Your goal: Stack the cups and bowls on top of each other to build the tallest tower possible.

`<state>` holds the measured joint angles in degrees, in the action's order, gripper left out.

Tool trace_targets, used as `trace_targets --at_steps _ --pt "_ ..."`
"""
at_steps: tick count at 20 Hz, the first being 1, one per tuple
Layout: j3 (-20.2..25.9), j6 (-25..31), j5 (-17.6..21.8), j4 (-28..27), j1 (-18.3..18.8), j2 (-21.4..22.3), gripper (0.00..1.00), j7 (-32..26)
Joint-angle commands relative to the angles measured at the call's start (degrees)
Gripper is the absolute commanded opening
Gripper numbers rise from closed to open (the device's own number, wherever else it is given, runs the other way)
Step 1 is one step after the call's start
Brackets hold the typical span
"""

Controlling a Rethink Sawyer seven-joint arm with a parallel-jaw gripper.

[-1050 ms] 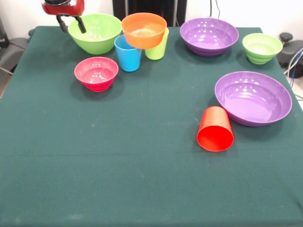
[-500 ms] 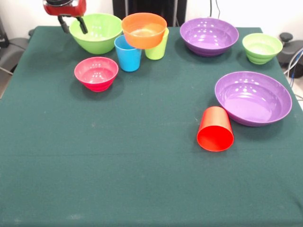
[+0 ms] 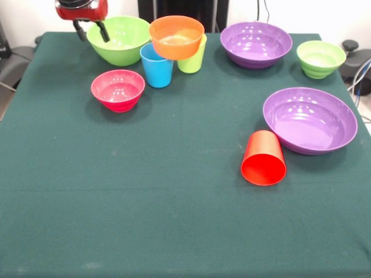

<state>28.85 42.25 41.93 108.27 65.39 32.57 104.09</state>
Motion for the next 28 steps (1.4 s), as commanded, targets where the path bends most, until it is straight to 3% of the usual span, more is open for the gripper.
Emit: trace_targets --at_steps 1,21,22,28 --pt "1.1 -0.6 6.5 -2.7 -4.2 -3.2 1.0 -10.0" --pt "1.4 -2.5 8.8 -3.9 -4.2 -5.0 1.0 -9.1" --pt "1.6 -2.9 8.9 -3.8 -4.0 -5.0 0.0 -9.2" --pt "1.6 -2.7 9.0 -3.6 -4.6 -4.4 0.0 -9.0"
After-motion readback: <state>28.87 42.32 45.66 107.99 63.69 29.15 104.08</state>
